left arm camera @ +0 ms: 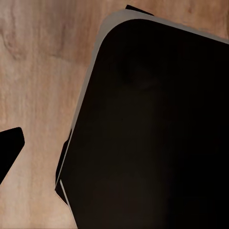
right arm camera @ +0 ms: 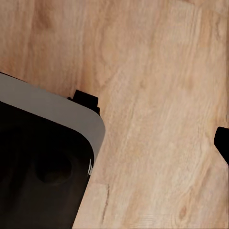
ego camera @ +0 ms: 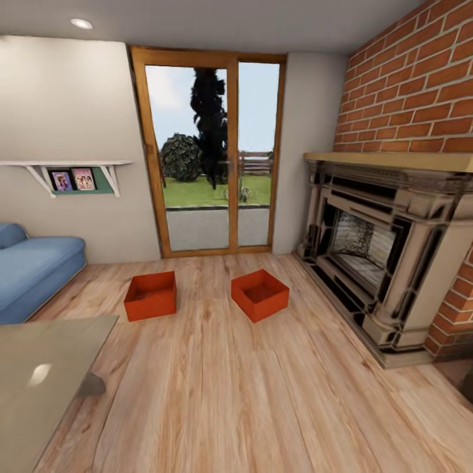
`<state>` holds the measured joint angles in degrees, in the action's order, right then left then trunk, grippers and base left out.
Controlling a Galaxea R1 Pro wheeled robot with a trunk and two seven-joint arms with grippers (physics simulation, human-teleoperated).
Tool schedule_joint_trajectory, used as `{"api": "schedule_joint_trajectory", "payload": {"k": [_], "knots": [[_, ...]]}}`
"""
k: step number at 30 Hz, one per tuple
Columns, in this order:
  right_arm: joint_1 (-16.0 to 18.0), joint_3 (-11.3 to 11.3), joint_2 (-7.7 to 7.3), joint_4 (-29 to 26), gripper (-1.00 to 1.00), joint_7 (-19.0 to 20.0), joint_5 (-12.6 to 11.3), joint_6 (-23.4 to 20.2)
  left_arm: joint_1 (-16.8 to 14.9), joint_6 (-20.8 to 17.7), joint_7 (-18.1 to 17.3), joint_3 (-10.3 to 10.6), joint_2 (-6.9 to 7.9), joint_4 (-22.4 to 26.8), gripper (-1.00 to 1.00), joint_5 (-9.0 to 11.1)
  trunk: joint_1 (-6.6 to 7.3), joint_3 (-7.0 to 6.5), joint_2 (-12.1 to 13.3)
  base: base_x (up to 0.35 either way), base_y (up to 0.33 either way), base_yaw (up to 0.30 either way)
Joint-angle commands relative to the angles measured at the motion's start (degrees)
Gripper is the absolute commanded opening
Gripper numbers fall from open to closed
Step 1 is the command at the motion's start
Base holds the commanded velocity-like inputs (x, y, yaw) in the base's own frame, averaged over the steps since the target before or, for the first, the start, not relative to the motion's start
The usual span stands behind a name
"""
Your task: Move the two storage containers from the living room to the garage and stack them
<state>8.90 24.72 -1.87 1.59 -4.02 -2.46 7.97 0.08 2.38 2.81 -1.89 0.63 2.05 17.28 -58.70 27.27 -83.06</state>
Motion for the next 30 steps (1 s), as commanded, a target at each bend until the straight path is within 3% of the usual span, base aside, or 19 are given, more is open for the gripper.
{"api": "schedule_joint_trajectory", "payload": {"k": [1, 15, 30], "knots": [[0.1, 0.4, 0.02, 0.2, 1.00, -0.1, -0.3, 0.3, 0.0, 0.1, 0.1, -0.2, -0.01, 0.1, 1.00, 0.1, -0.03, 0.05, 0.0, 0.323, 0.000, 0.270], [0.1, 0.4, -0.06, 0.2, 1.00, -0.1, -0.2, 0.4, 0.0, 0.0, 0.1, -0.2, -0.01, 0.1, 1.00, 0.1, -0.03, 0.05, 0.0, 0.323, 0.007, 0.270], [0.1, 0.3, -0.06, 0.2, 1.00, -0.2, -0.3, 0.4, 0.0, 0.0, 0.1, -0.2, 0.06, 0.1, 1.00, 0.1, -0.03, 0.05, 0.0, 0.322, 0.130, 0.270]]}}
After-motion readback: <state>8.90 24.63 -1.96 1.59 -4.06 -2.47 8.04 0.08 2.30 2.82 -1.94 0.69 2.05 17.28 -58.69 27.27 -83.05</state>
